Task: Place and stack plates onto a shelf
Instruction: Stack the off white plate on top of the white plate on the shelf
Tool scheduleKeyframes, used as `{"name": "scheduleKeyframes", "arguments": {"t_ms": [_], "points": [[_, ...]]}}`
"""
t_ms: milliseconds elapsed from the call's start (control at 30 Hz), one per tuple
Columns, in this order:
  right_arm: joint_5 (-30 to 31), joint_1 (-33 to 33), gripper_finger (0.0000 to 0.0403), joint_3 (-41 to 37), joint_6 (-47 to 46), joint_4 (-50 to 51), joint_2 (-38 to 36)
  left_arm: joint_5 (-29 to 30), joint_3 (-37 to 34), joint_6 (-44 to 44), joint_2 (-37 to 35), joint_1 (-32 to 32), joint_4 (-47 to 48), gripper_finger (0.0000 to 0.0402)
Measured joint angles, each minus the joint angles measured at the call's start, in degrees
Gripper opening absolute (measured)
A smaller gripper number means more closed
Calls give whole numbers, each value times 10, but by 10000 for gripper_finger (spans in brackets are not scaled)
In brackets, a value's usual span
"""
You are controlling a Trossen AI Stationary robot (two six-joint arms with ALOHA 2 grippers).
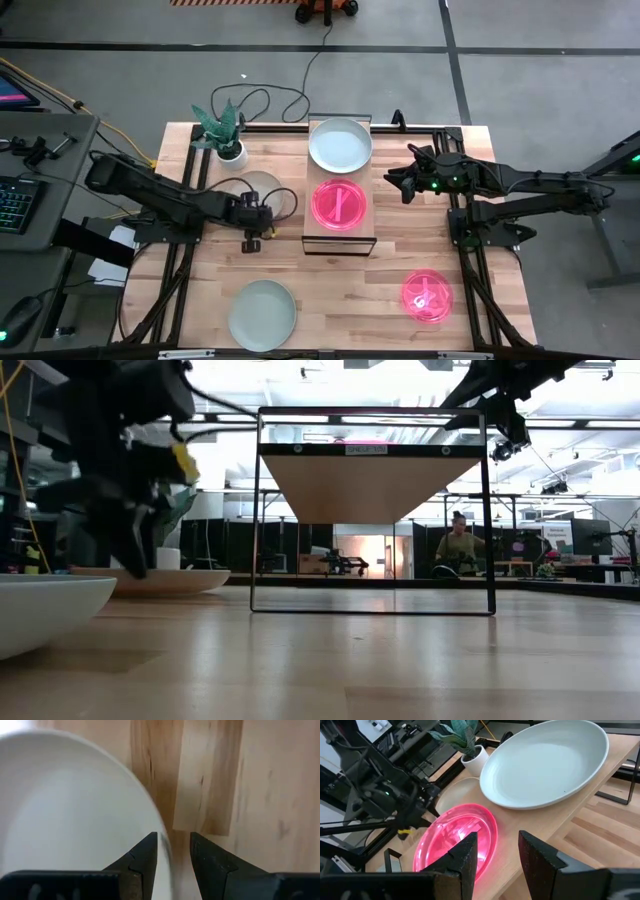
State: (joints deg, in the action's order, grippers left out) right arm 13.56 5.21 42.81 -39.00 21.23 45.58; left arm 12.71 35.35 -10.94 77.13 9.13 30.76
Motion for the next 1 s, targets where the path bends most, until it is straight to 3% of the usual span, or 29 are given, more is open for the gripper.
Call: {"name": "scheduleKeyframes", "arguments": {"t_ms": [300, 567, 767, 1000], "points": [[0, 0, 126, 0, 3, 4, 0, 33, 3, -57, 69, 0, 1, 102], [-6, 0, 126, 0, 0, 4, -6, -4, 41, -65, 43, -2, 25, 9], [-21, 0, 126, 0, 0, 4, -14, -46, 117, -56, -24, -3, 122, 3], [-22, 0, 126, 0, -39, 1, -21, -43, 259, -98, -80, -3, 245, 2]]}}
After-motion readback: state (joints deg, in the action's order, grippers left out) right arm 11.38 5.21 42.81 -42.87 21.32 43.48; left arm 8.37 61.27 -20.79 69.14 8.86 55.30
